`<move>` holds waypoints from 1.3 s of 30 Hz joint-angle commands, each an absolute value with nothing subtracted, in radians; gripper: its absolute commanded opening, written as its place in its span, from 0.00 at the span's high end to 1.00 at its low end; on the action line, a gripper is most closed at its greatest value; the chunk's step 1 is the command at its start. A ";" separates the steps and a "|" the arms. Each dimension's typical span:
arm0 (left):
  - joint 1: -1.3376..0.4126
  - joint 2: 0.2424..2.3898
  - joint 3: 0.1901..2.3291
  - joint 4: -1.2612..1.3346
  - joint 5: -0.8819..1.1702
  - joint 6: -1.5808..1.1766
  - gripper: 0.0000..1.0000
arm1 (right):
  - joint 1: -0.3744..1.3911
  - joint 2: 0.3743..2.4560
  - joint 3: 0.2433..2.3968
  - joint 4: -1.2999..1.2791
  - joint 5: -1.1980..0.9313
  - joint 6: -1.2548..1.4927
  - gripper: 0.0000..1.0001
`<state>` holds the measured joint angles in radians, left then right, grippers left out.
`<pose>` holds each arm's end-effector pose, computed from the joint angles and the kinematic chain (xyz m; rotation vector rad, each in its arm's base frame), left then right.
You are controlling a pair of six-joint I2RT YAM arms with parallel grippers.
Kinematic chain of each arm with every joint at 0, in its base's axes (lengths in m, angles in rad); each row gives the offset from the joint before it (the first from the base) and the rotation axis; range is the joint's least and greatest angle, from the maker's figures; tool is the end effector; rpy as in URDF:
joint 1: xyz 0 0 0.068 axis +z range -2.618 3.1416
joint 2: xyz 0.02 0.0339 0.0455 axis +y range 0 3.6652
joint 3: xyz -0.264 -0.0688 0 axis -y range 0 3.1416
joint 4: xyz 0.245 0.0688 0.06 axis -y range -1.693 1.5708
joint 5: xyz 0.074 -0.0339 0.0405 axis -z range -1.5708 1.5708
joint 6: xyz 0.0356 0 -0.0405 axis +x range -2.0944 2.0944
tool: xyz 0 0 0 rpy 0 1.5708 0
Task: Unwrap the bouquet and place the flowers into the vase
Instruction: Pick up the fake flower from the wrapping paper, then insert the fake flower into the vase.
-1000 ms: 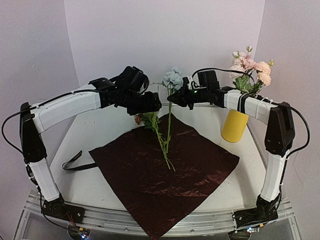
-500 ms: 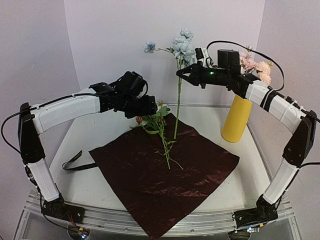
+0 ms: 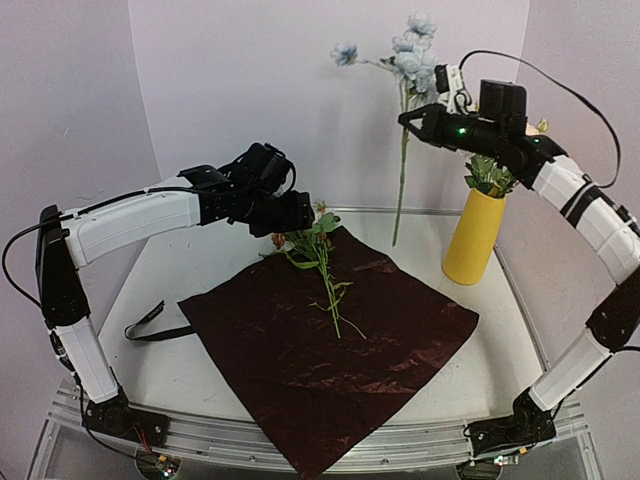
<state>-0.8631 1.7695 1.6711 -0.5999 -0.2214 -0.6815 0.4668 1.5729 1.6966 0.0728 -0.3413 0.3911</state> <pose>0.2693 -0.3027 0.3380 0.0903 2.3117 -0.5676 0.3177 0.1734 0.4883 -0.3521 1.4090 0.9431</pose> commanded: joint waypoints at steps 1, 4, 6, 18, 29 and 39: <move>-0.862 1.763 1.675 -0.570 -0.228 -0.671 0.24 | 0.456 1.448 1.706 0.120 -0.122 0.175 0.98; -0.862 1.780 1.700 -0.570 -0.211 -0.653 0.24 | 0.456 1.429 1.731 0.119 -0.020 0.086 0.98; -0.862 1.786 1.708 -0.571 -0.210 -0.650 0.24 | 0.457 1.420 1.747 0.120 0.032 0.018 0.97; -0.862 1.829 1.726 -0.569 -0.165 -0.645 0.25 | 0.432 1.430 1.839 0.188 0.220 -0.342 1.00; -0.862 1.819 1.732 -0.569 -0.166 -0.615 0.25 | 0.268 1.416 1.780 0.334 0.035 -0.271 1.00; -0.862 1.795 1.715 -0.571 -0.163 -0.615 0.25 | 0.085 1.395 1.559 0.616 -0.191 -0.115 1.00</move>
